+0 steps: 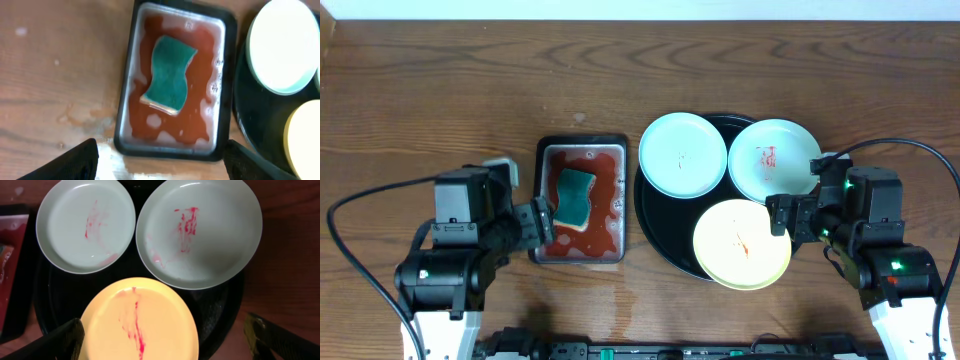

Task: Clean dirty plates on tray and stack at the side
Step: 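Move the left gripper down over the green sponge in the basin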

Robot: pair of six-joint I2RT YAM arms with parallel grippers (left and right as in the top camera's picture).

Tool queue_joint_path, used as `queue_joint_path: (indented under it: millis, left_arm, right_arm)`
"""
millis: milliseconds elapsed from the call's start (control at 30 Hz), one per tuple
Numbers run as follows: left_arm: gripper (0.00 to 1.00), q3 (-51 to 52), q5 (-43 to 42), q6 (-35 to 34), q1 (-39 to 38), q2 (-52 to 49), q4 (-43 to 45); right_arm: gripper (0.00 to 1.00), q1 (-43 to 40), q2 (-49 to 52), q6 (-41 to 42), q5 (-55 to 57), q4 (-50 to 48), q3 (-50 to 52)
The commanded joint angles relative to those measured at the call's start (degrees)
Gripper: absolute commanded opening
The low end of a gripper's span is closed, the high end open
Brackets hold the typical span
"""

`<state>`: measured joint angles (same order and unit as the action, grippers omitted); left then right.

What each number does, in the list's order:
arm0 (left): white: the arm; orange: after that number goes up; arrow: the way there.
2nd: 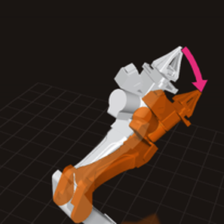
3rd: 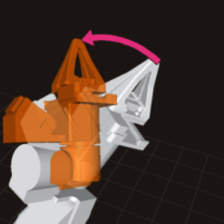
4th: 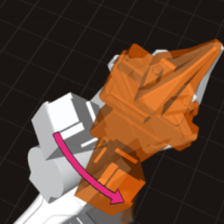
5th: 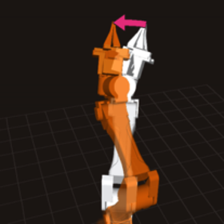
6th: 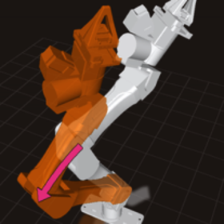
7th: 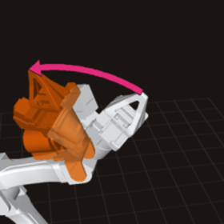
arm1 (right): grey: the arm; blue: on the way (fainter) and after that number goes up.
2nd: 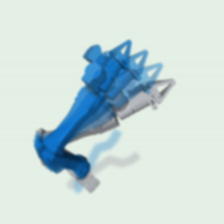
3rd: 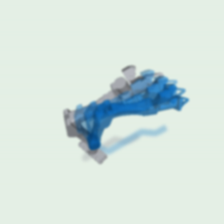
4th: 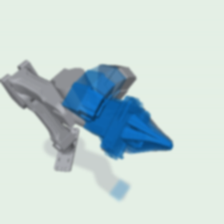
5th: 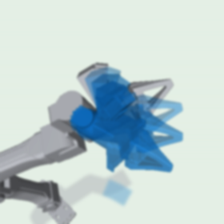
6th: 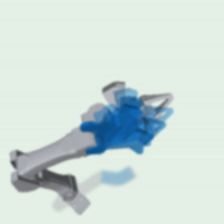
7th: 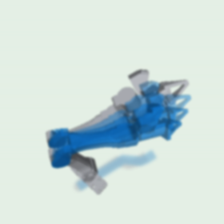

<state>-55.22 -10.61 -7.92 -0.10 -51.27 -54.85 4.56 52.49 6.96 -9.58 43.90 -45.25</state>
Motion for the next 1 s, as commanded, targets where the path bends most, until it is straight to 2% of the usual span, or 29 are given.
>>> queue_joint_path:
  millis: [0, 100, 267, 467, 700, 833, 967]
  left_arm:
    - [0.8, -1.25, -2.21, -0.5, 0.13, -0.46, 4.24]
    - [0.81, -1.22, -2.25, 1.4, 0.13, -1.7, 9.51]
    - [0.8, -1.22, -2.25, 1.7, 0.13, -6.93, 13.16]
    - [0.79, -1.2, -2.27, 2.99, -0.81, -17.59, 13.77]
    - [0.79, -1.22, -1.73, 5.77, -5.55, -30.73, 18.56]
    - [0.73, -1.22, 3.32, 5.75, -7.34, -37.11, 20.04]
    - [0.69, -1.22, 3.58, 5.75, -7.76, -42.25, 20.65]
  right_arm:
    - [0.99, -0.17, 0.02, -0.76, -0.83, -0.02, -1.07]
    - [0.99, -0.17, 0.02, -0.76, -0.83, 0.02, -1.07]
    - [0.99, -0.17, 0.02, -0.79, -0.83, 0.07, -1.07]
    - [0.99, -0.17, 0.02, -0.79, -0.81, 0.04, -1.07]
    - [0.99, -0.17, 0.02, -0.79, -0.79, 0.07, -1.07]
    - [0.99, -0.17, 0.02, -0.79, -0.81, 0.09, -1.07]
    - [0.99, -0.17, 0.02, -0.79, -0.79, 0.07, -1.07]
